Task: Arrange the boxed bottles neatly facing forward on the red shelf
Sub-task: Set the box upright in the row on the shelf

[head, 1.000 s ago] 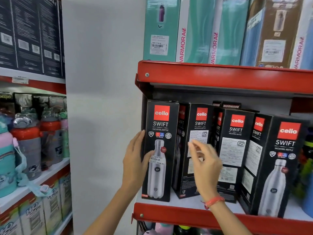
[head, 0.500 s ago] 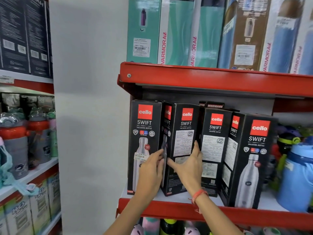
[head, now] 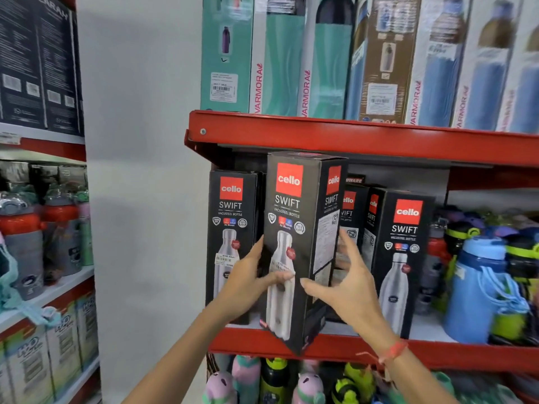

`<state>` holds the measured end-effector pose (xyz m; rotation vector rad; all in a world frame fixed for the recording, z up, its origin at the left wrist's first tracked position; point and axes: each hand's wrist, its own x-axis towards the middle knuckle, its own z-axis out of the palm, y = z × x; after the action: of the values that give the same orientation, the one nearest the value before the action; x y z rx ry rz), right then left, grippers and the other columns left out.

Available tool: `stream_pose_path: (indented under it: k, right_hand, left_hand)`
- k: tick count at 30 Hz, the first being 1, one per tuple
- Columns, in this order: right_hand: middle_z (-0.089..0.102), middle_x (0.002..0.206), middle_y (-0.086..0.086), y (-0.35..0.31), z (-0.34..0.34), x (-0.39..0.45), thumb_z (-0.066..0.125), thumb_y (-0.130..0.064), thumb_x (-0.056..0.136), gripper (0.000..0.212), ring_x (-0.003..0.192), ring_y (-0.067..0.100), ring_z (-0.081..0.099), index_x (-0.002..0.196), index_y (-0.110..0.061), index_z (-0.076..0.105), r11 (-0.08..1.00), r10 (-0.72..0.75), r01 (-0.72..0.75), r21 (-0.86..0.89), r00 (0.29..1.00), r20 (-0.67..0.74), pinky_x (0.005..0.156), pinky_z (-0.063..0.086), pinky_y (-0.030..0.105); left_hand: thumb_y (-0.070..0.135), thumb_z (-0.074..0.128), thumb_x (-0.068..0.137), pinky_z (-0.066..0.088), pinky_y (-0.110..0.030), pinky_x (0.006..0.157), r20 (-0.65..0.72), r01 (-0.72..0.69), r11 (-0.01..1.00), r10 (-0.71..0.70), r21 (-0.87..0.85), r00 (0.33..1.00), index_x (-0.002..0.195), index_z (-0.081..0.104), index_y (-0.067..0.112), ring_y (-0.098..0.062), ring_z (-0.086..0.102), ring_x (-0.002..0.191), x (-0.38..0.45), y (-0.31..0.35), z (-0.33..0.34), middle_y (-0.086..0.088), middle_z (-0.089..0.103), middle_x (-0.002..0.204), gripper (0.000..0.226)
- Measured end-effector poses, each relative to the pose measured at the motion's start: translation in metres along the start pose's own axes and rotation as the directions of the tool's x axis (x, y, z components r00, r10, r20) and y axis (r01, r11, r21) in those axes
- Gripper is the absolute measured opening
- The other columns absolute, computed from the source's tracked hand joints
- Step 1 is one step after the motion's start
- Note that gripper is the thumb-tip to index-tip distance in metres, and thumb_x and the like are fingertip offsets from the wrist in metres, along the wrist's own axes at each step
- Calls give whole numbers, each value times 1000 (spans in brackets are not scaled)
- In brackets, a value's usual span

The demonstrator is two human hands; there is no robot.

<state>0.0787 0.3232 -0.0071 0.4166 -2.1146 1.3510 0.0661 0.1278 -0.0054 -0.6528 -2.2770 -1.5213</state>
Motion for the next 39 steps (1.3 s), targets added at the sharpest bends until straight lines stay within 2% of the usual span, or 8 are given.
stream_pose_path:
  k: [8, 11, 14, 21, 26, 31, 36, 39]
  right_hand:
    - [48, 123, -45, -15, -34, 4, 85, -33, 58, 101, 118, -5, 53, 138, -55, 26, 991, -21, -25, 132, 943, 331, 105, 44, 37]
    - [49, 131, -36, -20, -37, 19, 80, -16, 71, 91, 118, -1, 55, 142, -44, 31, 991, -24, -32, 132, 914, 405, 103, 45, 30]
    - [54, 137, -14, -19, -28, 32, 75, -8, 77, 75, 107, -1, 62, 140, -28, 42, 986, -28, -41, 165, 918, 396, 77, 55, 17]
    - [54, 109, -33, 11, 10, 54, 60, 6, 85, 74, 99, -15, 59, 144, -30, 33, 987, 5, -52, 152, 955, 297, 90, 51, 17]
    - [54, 113, -29, 33, 32, 63, 58, 8, 85, 76, 96, -20, 57, 140, -37, 31, 992, 27, -58, 110, 964, 263, 87, 44, 4]
    - [51, 126, -17, 41, 44, 70, 57, 7, 86, 75, 102, -12, 57, 145, -31, 29, 995, 42, -60, 79, 976, 212, 86, 42, 2]
    - [56, 120, -14, 36, 48, 62, 61, 0, 86, 61, 105, 3, 60, 139, -26, 43, 999, 33, -34, 25, 998, 50, 88, 48, 12]
    - [62, 122, 3, 38, 45, 46, 64, -11, 85, 48, 114, 20, 52, 131, -16, 52, 927, -131, 3, -375, 940, -316, 93, 48, 30]
  left_hand:
    - [28, 76, 76, 53, -12, 80, -37, -95, 995, 93, -41, 995, 123, 54, 25, 2, 66, 100, -25, 31, -10, 21, 71, 107, 52]
    - [24, 76, 78, 55, -25, 91, -165, -93, 995, 96, 30, 982, 132, 49, 24, 0, 65, 104, -24, 32, 1, 14, 71, 111, 61]
    - [24, 74, 79, 51, -34, 98, -247, -74, 991, 99, 107, 964, 143, 36, 25, -6, 62, 112, -15, 26, 9, 8, 67, 121, 75]
    - [26, 79, 74, 51, -39, 94, -335, 78, 971, 2, 226, 942, 138, 44, 14, -19, 65, 105, 24, 2, 20, -5, 71, 112, 74]
    - [26, 76, 78, 44, -17, 65, -374, 207, 937, -91, 283, 923, 138, 41, 6, -12, 59, 76, 36, -14, 30, -7, 69, 96, 72]
    - [23, 69, 85, 42, -25, 65, -383, 260, 916, -132, 306, 914, 137, 34, 5, -19, 56, 69, 44, -21, 34, -4, 59, 78, 65]
    - [21, 66, 87, 51, -39, 83, -398, 301, 895, -158, 328, 904, 146, 22, 8, -35, 64, 100, 49, -28, 41, -24, 64, 117, 75]
    - [10, 65, 87, 52, -33, 76, -415, 243, 861, -40, 448, 909, 149, 15, 11, -29, 66, 97, 38, -34, 45, -17, 52, 138, 79]
